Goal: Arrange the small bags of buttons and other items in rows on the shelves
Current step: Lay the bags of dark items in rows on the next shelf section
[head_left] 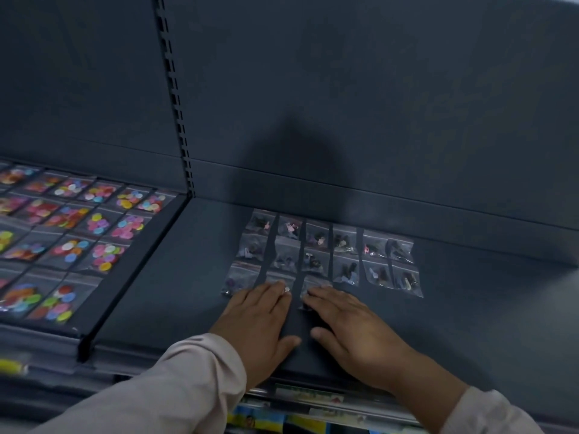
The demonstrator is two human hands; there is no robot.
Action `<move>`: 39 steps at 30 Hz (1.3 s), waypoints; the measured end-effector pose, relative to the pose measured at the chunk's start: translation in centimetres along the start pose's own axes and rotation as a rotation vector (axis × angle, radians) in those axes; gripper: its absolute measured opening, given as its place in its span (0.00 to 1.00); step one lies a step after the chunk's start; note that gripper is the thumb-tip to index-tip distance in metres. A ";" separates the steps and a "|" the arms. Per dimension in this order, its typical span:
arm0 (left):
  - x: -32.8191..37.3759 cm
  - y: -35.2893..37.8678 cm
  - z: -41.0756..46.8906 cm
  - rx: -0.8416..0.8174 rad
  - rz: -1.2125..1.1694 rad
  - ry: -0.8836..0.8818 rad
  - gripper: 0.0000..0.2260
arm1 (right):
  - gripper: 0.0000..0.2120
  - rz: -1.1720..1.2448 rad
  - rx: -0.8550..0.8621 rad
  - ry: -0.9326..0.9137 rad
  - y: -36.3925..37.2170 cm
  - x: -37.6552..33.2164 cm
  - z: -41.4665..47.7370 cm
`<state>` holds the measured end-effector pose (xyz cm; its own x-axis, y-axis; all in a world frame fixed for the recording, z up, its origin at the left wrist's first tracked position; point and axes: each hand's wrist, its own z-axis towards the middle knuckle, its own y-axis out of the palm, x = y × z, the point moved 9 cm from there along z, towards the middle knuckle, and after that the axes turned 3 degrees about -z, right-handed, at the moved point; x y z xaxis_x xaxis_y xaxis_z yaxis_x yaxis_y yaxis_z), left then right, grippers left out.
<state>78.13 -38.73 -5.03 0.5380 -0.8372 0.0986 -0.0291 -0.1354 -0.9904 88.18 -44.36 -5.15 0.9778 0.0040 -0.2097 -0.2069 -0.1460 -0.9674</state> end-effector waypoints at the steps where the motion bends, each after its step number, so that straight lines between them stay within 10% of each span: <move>1: -0.1 -0.5 0.0 0.025 -0.031 -0.010 0.29 | 0.33 0.007 0.004 -0.001 0.0 0.0 0.0; 5: 0.2 -0.1 0.2 -0.043 -0.032 -0.002 0.39 | 0.38 0.028 0.015 -0.001 -0.2 -0.1 0.1; 18: -5.9 -5.3 -4.0 0.282 0.015 -0.180 0.27 | 0.32 -0.040 0.218 -0.111 -4.8 -6.5 3.7; 34: -32.1 -12.1 -27.6 0.334 0.111 -0.555 0.29 | 0.45 -0.215 0.148 -0.342 -4.2 -37.0 17.4; 39: -40.7 -13.8 -36.2 0.365 0.078 -0.630 0.31 | 0.28 -0.210 0.159 -0.364 -4.3 -47.8 21.9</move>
<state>26.13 -21.96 8.14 0.9315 -0.3586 0.0611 0.1366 0.1890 -0.9724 41.56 -22.29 5.96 0.9292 0.3693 -0.0155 -0.0362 0.0490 -0.9981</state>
